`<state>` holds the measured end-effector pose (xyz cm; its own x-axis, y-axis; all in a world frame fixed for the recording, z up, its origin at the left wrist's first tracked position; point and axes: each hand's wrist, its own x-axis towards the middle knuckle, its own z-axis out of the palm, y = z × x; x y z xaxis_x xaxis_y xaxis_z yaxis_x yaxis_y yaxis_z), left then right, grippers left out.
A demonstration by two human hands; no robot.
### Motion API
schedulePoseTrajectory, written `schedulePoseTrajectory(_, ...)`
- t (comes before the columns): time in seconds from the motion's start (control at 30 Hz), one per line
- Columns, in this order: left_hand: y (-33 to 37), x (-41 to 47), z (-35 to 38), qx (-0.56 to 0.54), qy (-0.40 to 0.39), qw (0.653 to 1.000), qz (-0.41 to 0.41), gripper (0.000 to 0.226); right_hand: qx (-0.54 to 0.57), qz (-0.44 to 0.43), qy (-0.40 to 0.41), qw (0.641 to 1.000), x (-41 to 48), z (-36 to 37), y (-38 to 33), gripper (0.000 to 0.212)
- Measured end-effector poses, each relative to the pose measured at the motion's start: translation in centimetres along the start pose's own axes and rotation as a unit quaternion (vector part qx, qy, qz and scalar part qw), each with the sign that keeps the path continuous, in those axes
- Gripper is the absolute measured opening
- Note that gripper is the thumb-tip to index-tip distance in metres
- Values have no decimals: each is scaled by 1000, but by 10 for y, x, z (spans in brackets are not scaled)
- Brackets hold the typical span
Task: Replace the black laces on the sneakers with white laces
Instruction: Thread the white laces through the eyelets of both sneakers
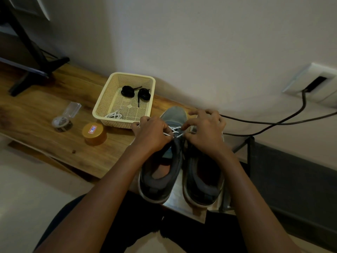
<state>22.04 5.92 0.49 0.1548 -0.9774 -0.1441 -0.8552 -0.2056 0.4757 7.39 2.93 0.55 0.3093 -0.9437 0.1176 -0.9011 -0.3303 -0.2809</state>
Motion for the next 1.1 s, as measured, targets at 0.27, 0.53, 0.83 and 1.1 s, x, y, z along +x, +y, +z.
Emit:
schedulePoseTrajectory(0.27,-1,0,0,0,-3,1000,0,12,-5,16,20,1000,2,-2,6,8)
schedulePoseTrajectory(0.53,-3,3,2,2,0,1000,7,7,47,34,22,998,1,-5,10,16)
schedulePoseTrajectory(0.83,-6,5,4,0,1,1000,13,7,-13,6,-2,1000,2,0,5,9)
schedulePoseTrajectory(1.1,-15,11,-1,-139,-21,990,18,16,-11,28,6,1000,1,2,6,10)
